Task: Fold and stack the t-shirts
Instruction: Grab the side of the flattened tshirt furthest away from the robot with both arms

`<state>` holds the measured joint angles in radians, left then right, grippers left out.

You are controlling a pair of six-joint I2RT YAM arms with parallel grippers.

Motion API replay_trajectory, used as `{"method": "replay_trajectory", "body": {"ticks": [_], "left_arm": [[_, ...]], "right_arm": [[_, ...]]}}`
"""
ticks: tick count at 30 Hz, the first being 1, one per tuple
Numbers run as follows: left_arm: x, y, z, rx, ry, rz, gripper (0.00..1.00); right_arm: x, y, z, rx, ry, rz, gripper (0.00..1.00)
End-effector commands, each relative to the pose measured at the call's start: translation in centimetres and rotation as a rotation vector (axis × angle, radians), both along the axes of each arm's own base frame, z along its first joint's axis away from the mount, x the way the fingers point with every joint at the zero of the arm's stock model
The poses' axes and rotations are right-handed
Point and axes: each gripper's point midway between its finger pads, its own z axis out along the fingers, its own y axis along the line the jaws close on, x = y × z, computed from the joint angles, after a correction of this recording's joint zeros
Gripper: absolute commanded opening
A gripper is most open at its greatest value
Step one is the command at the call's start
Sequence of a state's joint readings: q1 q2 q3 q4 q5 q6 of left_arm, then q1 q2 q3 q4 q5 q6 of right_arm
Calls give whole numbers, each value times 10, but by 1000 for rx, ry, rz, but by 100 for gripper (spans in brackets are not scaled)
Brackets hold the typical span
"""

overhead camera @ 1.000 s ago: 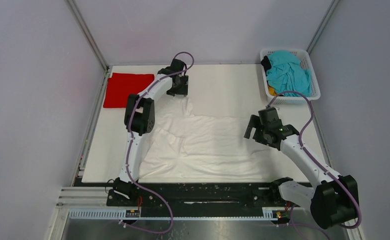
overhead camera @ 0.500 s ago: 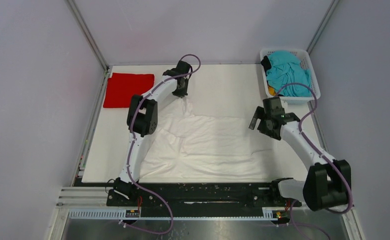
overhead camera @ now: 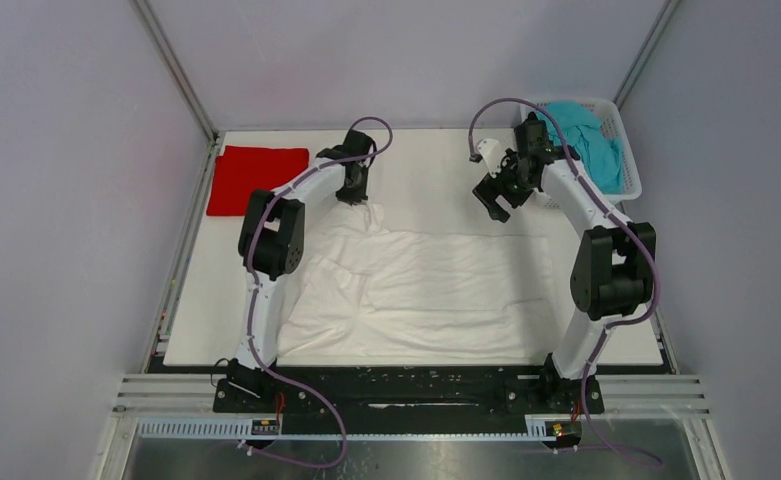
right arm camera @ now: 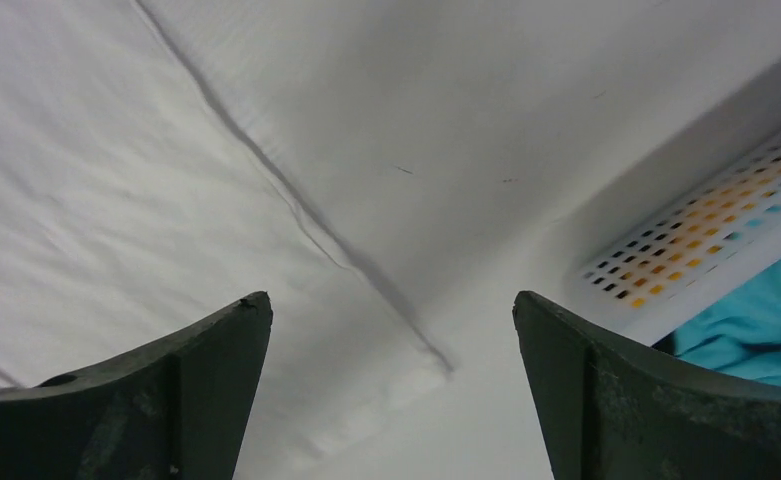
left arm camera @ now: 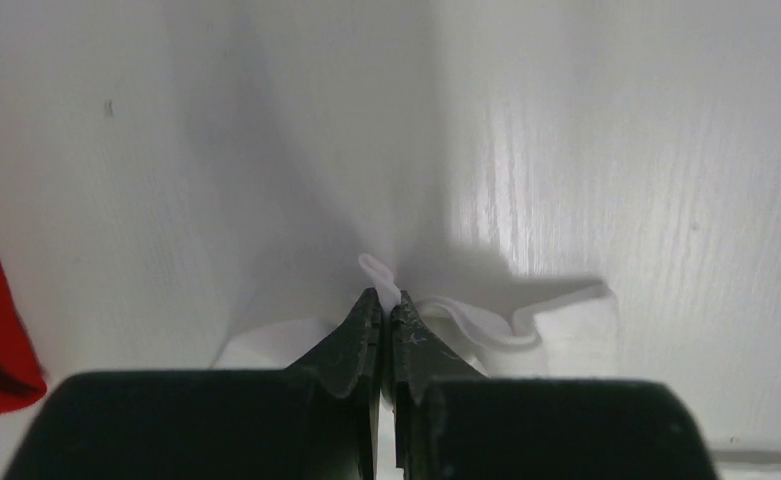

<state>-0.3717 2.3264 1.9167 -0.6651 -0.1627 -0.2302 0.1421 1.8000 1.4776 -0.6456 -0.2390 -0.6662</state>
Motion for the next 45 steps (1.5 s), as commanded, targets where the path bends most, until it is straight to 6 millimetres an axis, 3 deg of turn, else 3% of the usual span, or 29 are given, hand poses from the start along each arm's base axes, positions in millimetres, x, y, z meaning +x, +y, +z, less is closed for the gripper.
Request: {"method": "replay_trajectory", "body": {"ticks": [1,5,10,18,24,36,45], "left_arm": [[5,1,54,-64,-128,33,0],[-3,-4,62,-123,-142,37,0],[-10,-1,69,-143,-159,63,0],[-25,-1,72,-190,-172,80,0],[-31,-4,76,-221,-181,81,0],[-37,-3,79,-241,-184,95,0],[-40,-5,89,-260,-196,97,0]], "right_arm": [[-19,-27,-11,-246,103,436,100],[-37,-50,-27,-347,229,540,99],[-44,-53,-39,-332,276,613,99],[-38,-76,-73,-405,366,585,92],[-39,-80,-90,-404,414,574,87],[-44,-77,-90,-388,443,583,80],[-77,-74,-98,-480,548,660,74]]}}
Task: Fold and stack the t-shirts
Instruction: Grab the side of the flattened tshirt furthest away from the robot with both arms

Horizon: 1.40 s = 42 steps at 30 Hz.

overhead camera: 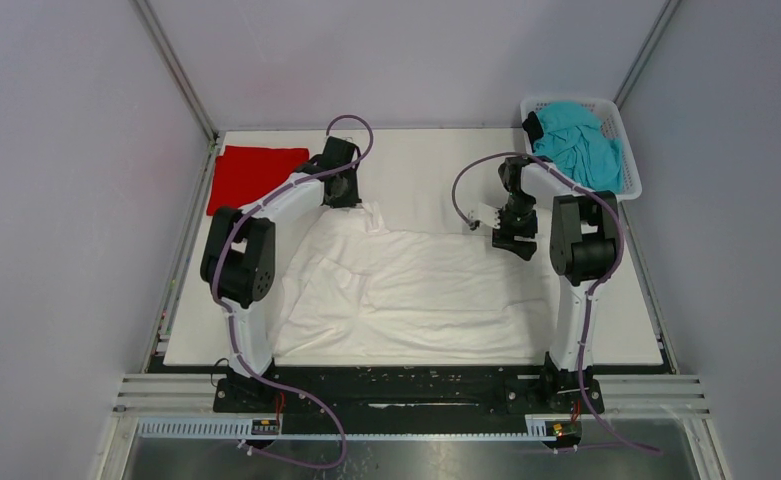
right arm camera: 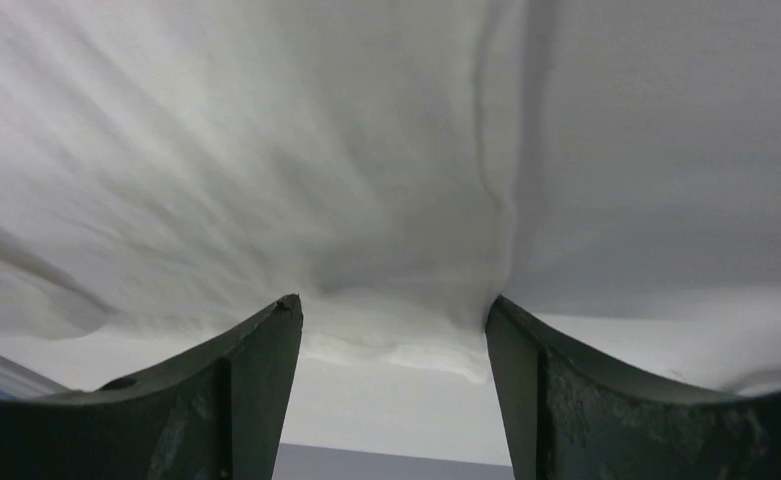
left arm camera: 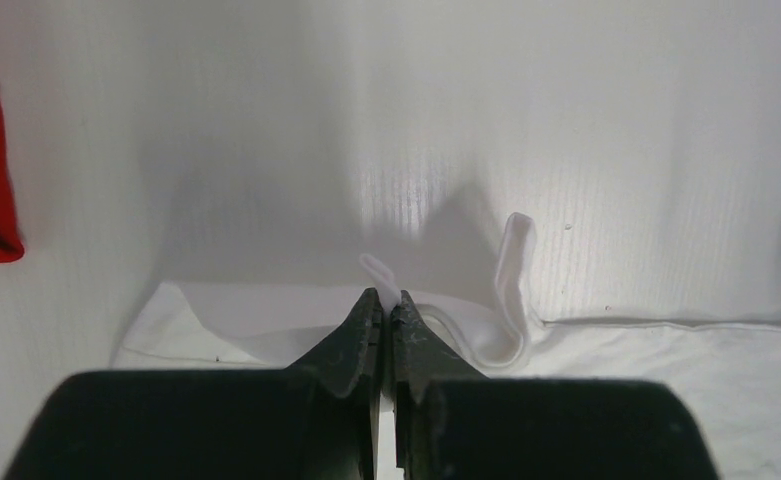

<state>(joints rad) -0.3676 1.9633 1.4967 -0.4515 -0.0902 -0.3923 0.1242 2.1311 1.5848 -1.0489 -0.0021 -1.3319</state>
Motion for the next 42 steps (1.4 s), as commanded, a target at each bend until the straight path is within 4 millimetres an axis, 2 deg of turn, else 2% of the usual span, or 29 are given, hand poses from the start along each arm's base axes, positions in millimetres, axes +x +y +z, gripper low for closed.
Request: {"method": "replay_trajectory", "body": {"ticks": [1,5,9,15,18,20,26,32,38,42], "left_arm": [[8,-5,36,-59,-87,3,0],[9,-9,36,-71,-85,-4,0],[9,-8,39,-70,-93,3,0],[7,-10,40,-79,-99,-16,0],[5,-11,40,-79,-101,-32,0],[3,-11,39,-76,-99,-34,0],[0,-8,39,-68,-101,-36,0],[-10,-13,43,-84,-116,-56,0],[-32,-14,51,-66,-131,-71,0],[-49,-12,54,-73,-145,-58,0]], "right_arm": [[-25,-1,1,-73,76,64,73],[-33,4,-1,-75,92,82,66],[-30,6,-2,-69,78,88,62],[-14,5,1,-81,14,73,40],[-7,2,4,-96,-17,79,34],[-3,1,4,-105,-28,84,26],[7,-3,-2,-137,-70,71,7],[10,-1,2,-145,-134,45,5],[16,8,21,-138,-285,48,4],[8,16,31,-118,-298,100,2]]}}
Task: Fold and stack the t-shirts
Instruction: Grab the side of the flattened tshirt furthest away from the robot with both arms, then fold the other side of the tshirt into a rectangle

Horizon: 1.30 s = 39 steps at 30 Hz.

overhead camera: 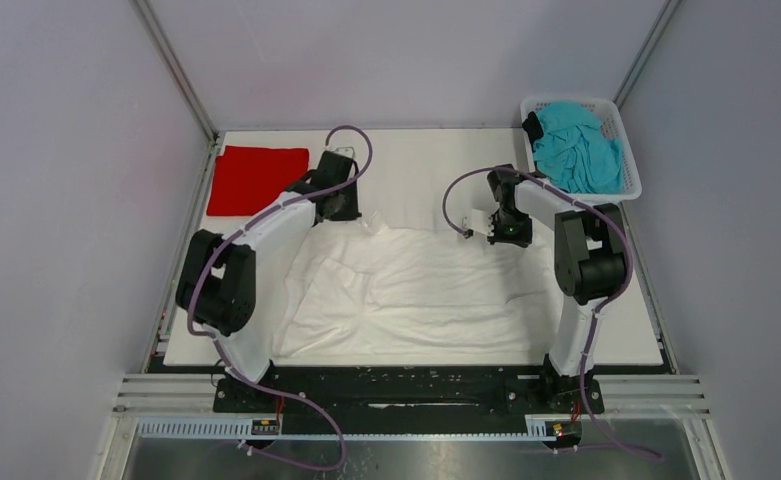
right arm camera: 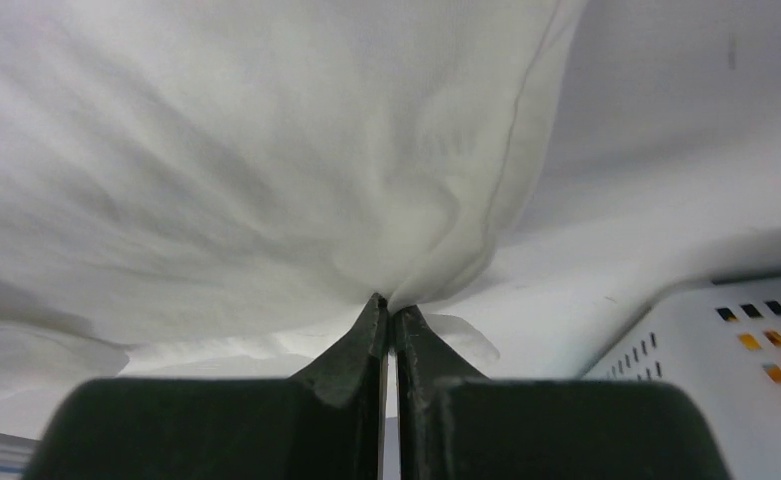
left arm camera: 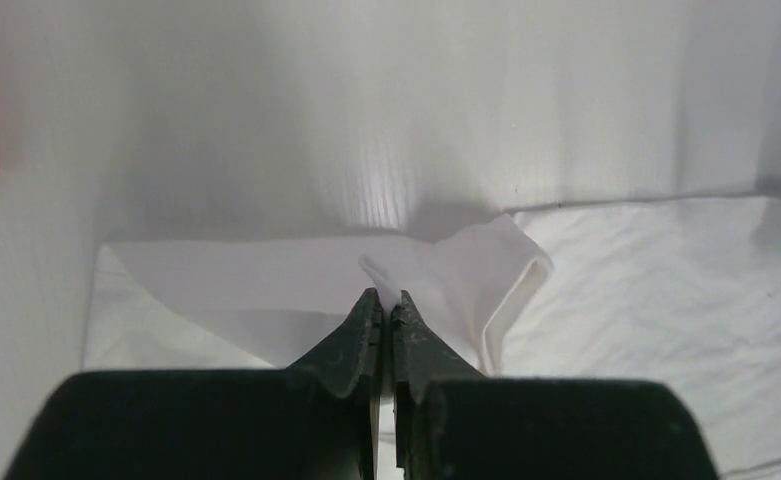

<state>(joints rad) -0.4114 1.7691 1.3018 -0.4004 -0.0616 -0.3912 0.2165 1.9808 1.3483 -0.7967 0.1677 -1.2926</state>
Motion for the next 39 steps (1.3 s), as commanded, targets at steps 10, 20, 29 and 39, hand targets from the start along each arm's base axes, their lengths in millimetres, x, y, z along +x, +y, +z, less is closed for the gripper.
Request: {"method": "replay_trajectory", "body": {"ticks": [10,20,29,39], "left_arm": [[-65,0,34,-34,-96,-9,0],[-135,15,38,-46,-30,32,0],[-197,27,30,-102,59,97,0],[-246,34,-2,-195,192,150,0]], "right_arm": [[-39,23,38,-1,-39,300,1],[-77,29,45,16,-22,451,1],[-108,16,47,-7,-12,570,0],[-128,14,31,7,-42,683,10]]}}
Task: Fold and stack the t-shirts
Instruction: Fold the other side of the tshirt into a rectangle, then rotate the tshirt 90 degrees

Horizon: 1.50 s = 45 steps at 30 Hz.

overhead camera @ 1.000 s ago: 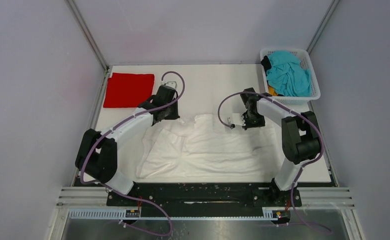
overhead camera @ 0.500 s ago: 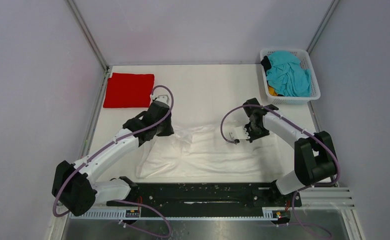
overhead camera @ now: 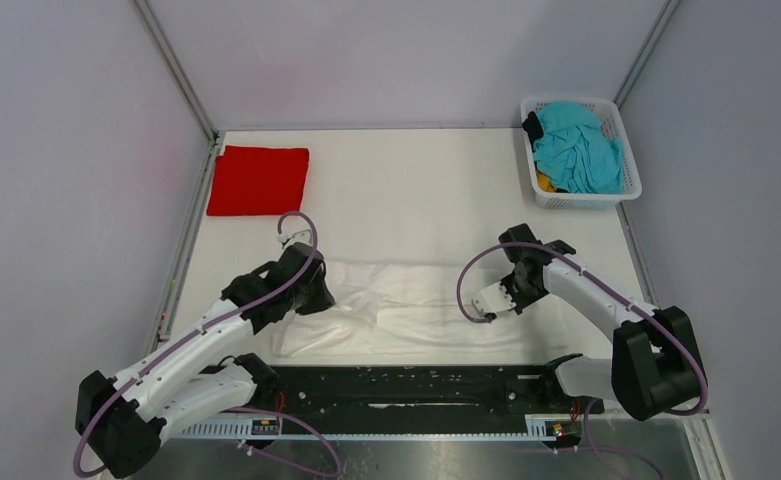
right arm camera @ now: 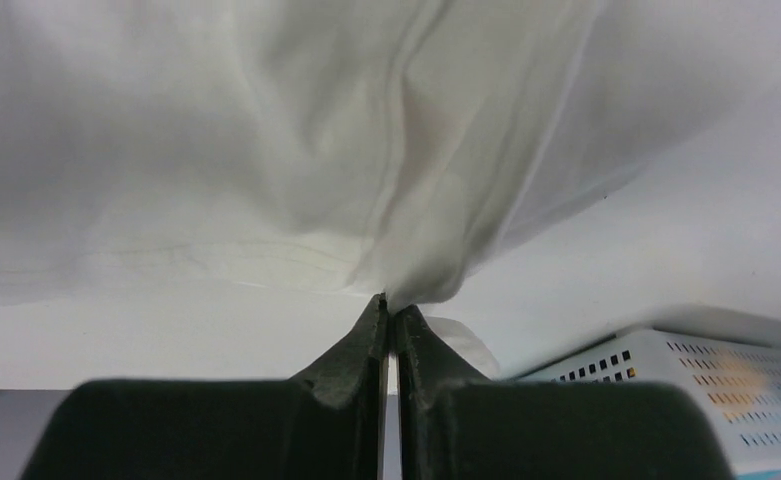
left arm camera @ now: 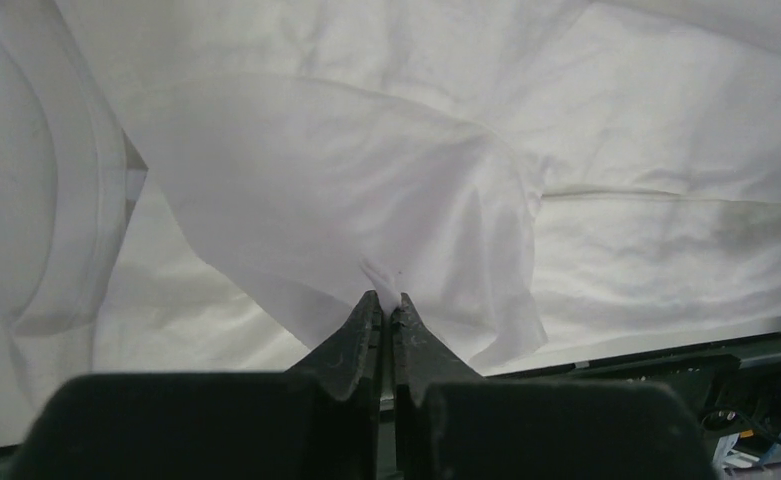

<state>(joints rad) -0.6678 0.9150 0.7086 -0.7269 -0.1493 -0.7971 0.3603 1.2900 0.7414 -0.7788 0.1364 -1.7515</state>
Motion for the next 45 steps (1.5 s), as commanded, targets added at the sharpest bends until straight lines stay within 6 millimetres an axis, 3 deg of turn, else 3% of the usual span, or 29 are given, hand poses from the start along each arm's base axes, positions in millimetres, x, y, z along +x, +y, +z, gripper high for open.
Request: {"method": "replay_trajectory", "body": {"ticks": [1,4,5,6,9,11,12,15,17,19,20,23,27,30,32,34,36,41,45], "left_arm": [[-25,1,-19,-50,101,50,0],[-41,4,-33,-57,163,67,2],[-45,4,-37,-63,178,68,9],[-48,3,-39,-68,193,70,21],[-56,1,-44,-72,223,58,31],[-61,-3,-42,-87,231,31,41],[-62,-3,-40,-85,229,22,47],[-53,1,-28,-64,170,27,62],[-39,-7,-13,-85,95,4,66],[-24,-18,0,-126,19,-20,76],[-17,-23,3,-139,-9,-24,95],[0,-36,6,-151,-60,-49,99],[15,-37,-7,-100,-38,-13,99],[25,-46,-21,-134,-22,-4,99],[31,-50,-34,-177,5,11,99],[34,-49,-49,-209,49,31,99],[39,-40,-64,-206,73,67,99],[72,-16,-84,-200,76,177,99],[111,-26,-86,-217,76,202,99]], "right_arm": [[-2,3,-3,0,-7,88,12],[1,-2,-4,-31,-27,87,16],[2,-7,-3,-60,-34,86,20],[5,-8,-2,-73,-45,84,30],[12,-15,7,-115,-86,64,64],[12,-19,17,-126,-95,41,93],[11,-19,24,-124,-95,30,99],[5,-16,43,-80,-97,3,99],[1,-14,54,-57,-105,1,99],[12,-4,69,19,-185,-26,99],[22,5,78,76,-244,-41,100],[58,38,119,296,-445,-76,100],[117,74,223,694,-751,-300,99],[148,71,305,1027,-920,-693,99],[157,60,325,1205,-953,-1023,99],[154,54,317,1308,-916,-1297,99],[147,55,290,1358,-838,-1492,99],[104,75,198,1446,-514,-1850,99],[62,109,120,1334,-150,-1991,99]]}}
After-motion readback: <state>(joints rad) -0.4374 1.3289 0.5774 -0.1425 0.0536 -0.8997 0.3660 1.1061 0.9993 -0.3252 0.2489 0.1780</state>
